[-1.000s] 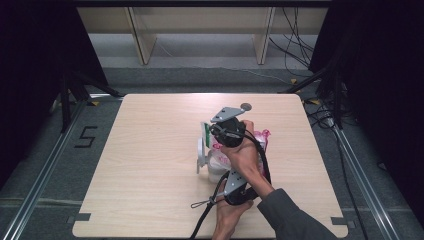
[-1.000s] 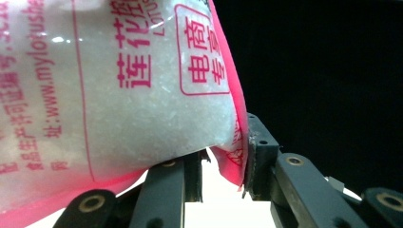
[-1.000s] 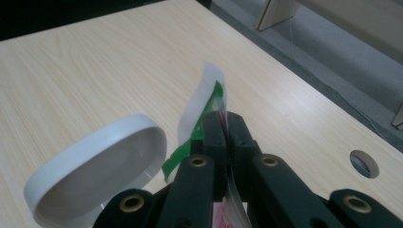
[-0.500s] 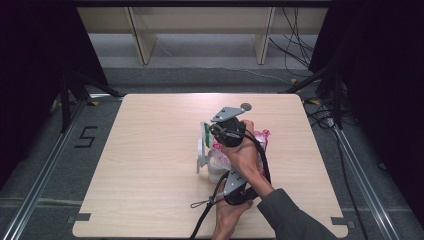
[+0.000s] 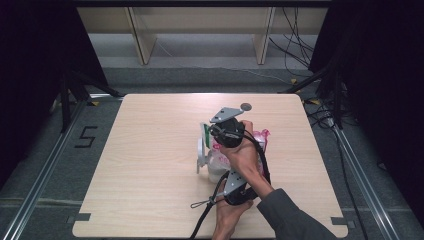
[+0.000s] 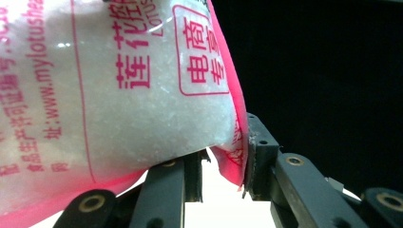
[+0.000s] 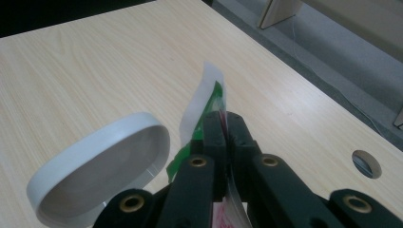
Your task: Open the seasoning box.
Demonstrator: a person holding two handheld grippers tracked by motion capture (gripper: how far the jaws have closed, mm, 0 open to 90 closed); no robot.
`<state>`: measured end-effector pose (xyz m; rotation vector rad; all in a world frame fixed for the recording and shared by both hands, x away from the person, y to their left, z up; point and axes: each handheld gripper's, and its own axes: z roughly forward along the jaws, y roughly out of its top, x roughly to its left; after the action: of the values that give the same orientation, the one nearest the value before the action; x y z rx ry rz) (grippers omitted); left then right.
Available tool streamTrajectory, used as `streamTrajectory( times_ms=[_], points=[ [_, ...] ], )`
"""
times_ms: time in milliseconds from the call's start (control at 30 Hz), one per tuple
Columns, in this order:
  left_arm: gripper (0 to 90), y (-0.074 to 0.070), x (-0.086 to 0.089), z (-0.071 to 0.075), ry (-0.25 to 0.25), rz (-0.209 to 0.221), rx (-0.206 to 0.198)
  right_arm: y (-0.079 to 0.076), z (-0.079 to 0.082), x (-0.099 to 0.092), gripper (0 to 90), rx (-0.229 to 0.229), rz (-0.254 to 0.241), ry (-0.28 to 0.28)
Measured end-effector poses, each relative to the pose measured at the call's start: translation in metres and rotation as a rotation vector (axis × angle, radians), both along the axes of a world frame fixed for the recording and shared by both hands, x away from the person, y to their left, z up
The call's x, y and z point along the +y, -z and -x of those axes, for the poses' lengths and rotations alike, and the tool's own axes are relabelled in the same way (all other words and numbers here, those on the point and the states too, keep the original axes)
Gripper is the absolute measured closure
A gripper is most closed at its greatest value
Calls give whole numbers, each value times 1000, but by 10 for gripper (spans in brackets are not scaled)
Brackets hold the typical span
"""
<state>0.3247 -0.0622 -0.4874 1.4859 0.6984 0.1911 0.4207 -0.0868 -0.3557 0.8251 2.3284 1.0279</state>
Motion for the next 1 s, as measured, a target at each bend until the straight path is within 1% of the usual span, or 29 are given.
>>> streamTrajectory(
  times_ms=[33,167,267,300,333,367,400,433,500,533,567,600,633,667,700,733,767,800,867,933,967,1000],
  points=[
    [723,0,0,0,0,3,2,-1,0,-1,897,15,-8,-2],
    [723,0,0,0,2,1,0,-1,0,-2,897,15,-7,1],
    [723,0,0,0,2,1,0,-2,-1,-2,897,6,1,-14],
    [723,0,0,0,3,0,0,-1,0,-2,897,14,-4,0],
    [723,0,0,0,3,0,0,0,0,-1,897,8,-5,1],
    [723,0,0,0,4,-4,-2,0,-1,-1,897,-23,10,-17],
    [723,0,0,0,4,-2,-1,0,0,-1,897,-7,2,-5],
    [723,0,0,0,2,0,-1,-1,0,-1,897,-3,-6,-1],
    [724,0,0,0,3,1,0,-1,0,-2,897,-5,-13,-2],
    [723,0,0,0,3,1,0,-1,0,-2,897,-5,-13,-2],
    [723,0,0,0,4,-1,1,0,-1,-2,897,-1,1,-11],
    [723,0,0,0,4,-2,-1,1,-2,-1,897,-26,12,-23],
    [723,0,0,0,4,-2,-1,1,-2,-1,897,-26,12,-23],
    [723,0,0,0,3,0,0,-1,-1,-1,897,-2,6,-16],
    [724,0,0,0,0,1,0,-1,0,-2,897,9,-3,-8],
    [724,0,0,0,0,0,0,-1,-2,-2,897,-12,-3,-21],
    [724,0,0,0,1,0,-1,-1,1,-2,897,16,-8,-2],
    [724,0,0,0,1,0,-1,-1,0,-2,897,9,-5,-8],
    [724,0,0,0,1,0,-1,-2,1,-2,898,14,-9,-2],
    [724,0,0,0,1,1,-2,-1,-1,-2,897,-11,-12,-7],
    [724,0,0,0,0,2,-2,-1,-1,-2,897,-11,-12,-7],
    [724,0,0,0,-1,2,0,-1,0,-2,898,1,-11,2]
  ],
)
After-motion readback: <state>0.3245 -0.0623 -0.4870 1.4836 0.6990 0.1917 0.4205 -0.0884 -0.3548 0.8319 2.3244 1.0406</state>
